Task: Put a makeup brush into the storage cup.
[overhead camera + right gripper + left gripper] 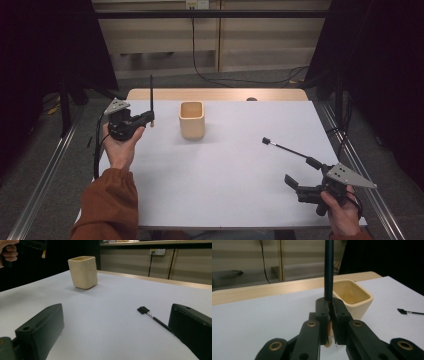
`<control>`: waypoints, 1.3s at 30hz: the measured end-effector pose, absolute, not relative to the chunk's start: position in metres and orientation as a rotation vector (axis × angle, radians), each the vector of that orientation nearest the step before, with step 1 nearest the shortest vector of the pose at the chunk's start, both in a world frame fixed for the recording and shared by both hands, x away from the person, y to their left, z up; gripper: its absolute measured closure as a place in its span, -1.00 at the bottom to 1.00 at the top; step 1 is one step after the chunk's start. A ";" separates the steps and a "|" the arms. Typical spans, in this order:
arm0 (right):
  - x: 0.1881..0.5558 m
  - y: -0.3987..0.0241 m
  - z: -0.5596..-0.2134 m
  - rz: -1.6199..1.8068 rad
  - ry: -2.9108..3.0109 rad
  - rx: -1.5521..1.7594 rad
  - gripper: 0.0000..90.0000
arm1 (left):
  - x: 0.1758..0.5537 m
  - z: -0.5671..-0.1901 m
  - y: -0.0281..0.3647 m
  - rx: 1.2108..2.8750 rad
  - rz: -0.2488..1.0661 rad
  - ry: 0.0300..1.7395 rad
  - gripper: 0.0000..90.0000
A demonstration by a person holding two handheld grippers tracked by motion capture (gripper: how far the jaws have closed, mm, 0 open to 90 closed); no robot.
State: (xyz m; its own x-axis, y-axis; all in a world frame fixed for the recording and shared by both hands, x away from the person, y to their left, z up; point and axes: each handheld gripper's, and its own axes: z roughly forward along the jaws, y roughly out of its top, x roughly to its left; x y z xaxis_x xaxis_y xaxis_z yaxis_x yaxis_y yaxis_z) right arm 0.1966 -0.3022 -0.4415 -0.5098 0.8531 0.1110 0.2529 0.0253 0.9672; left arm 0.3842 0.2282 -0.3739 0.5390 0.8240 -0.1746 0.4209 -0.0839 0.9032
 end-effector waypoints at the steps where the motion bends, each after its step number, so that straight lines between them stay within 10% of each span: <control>1: 0.196 -0.302 -0.441 1.512 1.791 1.125 -1.00 | 0.384 -0.374 0.230 1.700 0.482 1.046 0.88; 39: 0.197 -0.303 -0.442 1.512 1.797 1.111 -1.00 | 0.357 -0.370 0.199 1.713 0.177 0.692 0.88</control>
